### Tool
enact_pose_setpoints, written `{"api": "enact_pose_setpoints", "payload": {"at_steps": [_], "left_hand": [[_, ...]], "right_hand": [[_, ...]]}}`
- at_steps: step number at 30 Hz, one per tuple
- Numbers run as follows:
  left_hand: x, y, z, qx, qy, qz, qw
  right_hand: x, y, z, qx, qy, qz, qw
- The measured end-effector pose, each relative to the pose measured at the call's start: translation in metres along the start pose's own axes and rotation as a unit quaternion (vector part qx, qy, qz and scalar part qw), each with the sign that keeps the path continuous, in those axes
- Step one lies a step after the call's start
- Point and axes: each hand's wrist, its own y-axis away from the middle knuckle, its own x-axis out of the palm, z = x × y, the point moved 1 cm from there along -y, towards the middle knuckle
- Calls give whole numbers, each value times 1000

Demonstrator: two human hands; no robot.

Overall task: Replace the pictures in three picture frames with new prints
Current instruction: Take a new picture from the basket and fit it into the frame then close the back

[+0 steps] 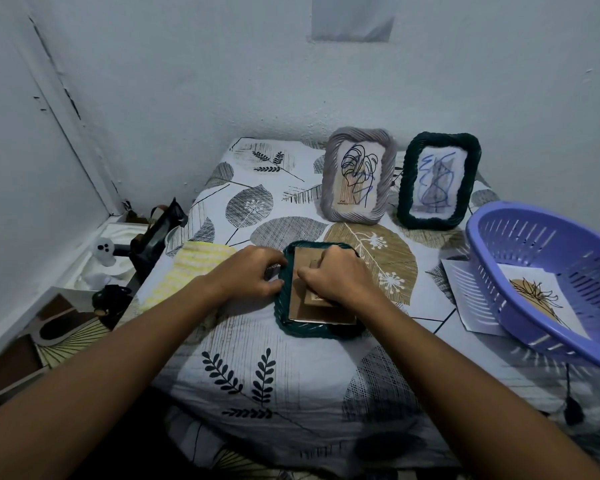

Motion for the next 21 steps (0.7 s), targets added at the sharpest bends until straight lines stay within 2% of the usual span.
{"api": "enact_pose_setpoints", "payload": {"at_steps": [10,21], "left_hand": [[0,0,0,-3,-8,9,1000],[-3,2,-5,7,-8,12,1000]], "right_hand": [[-1,3,-1,-4,10,-3,1000],[-2,10,0,-20,83,-38,996]]}}
